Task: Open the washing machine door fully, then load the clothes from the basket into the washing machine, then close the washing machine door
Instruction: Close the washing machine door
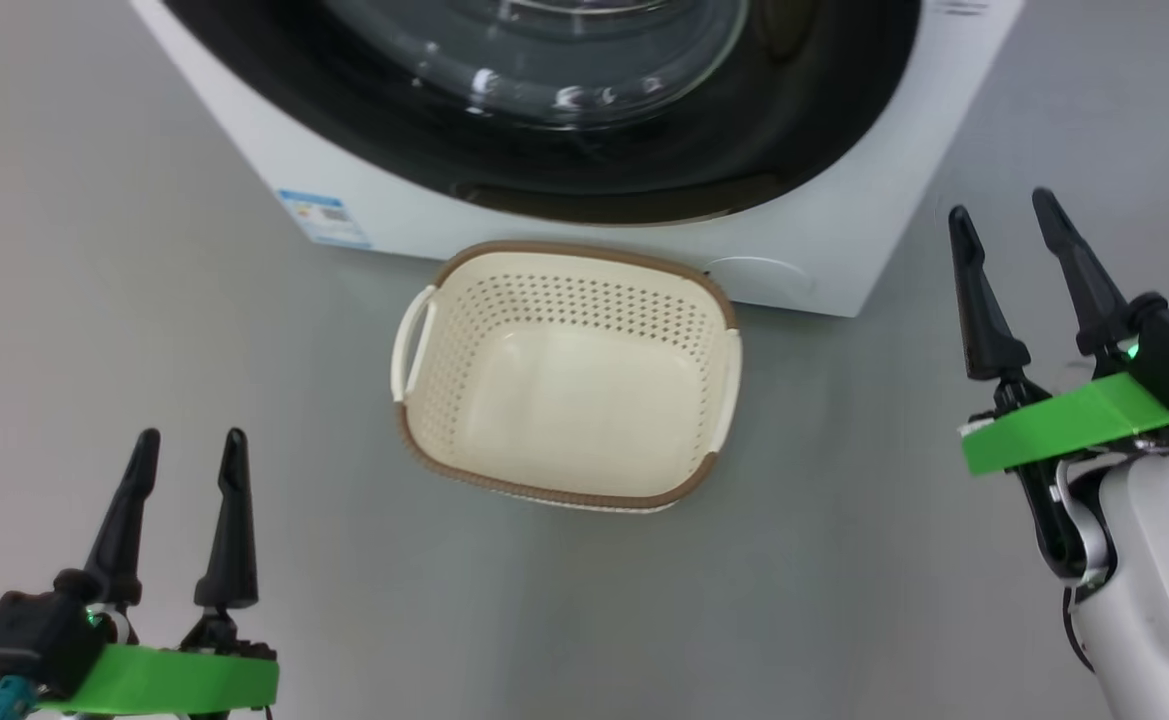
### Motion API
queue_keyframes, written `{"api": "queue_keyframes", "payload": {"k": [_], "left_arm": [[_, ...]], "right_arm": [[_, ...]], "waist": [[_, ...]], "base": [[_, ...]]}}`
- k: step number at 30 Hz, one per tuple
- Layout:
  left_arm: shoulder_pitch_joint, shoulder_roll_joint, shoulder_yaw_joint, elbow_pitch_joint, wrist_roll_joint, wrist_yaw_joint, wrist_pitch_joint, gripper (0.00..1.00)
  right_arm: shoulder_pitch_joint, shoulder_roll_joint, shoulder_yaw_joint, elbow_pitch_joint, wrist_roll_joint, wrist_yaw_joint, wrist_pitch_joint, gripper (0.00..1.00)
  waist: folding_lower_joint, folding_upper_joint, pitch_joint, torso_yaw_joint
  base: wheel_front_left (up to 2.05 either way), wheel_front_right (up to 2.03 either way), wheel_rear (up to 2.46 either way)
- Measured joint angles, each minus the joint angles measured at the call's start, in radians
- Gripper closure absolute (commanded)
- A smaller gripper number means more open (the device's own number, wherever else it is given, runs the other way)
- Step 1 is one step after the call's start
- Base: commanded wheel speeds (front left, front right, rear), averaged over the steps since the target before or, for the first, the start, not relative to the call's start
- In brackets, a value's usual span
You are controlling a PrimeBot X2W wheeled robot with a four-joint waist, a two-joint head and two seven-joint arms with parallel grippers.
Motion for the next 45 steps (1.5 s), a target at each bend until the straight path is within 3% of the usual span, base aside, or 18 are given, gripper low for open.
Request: {"api": "queue_keyframes", "payload": {"k": [24,34,45], "left_arm": [[0.1,0.058,0.062,-0.005,0.008,0.0,0.0,0.0],[0.14,0.06,0.08,-0.015,0.016,0.0,0.0,0.0],[0.14,0.061,0.084,-0.019,0.023,0.0,0.0,0.0]], "right_arm": [[0.257,0.072,-0.076,-0.055,-0.002,0.0,0.0,0.0],[0.313,0.076,-0.091,-0.066,-0.002,0.0,0.0,0.0],[0.316,0.082,-0.095,-0.069,-0.002,0.0,0.0,0.0]], "waist": [[0.0001,0.0,-0.122,-0.242],[0.0,0.0,-0.164,-0.291],[0.0001,0.0,-0.162,-0.294]], "base": [[0.0,0.0,0.0],[0.0,0.0,0.0],[0.0,0.0,0.0]]}}
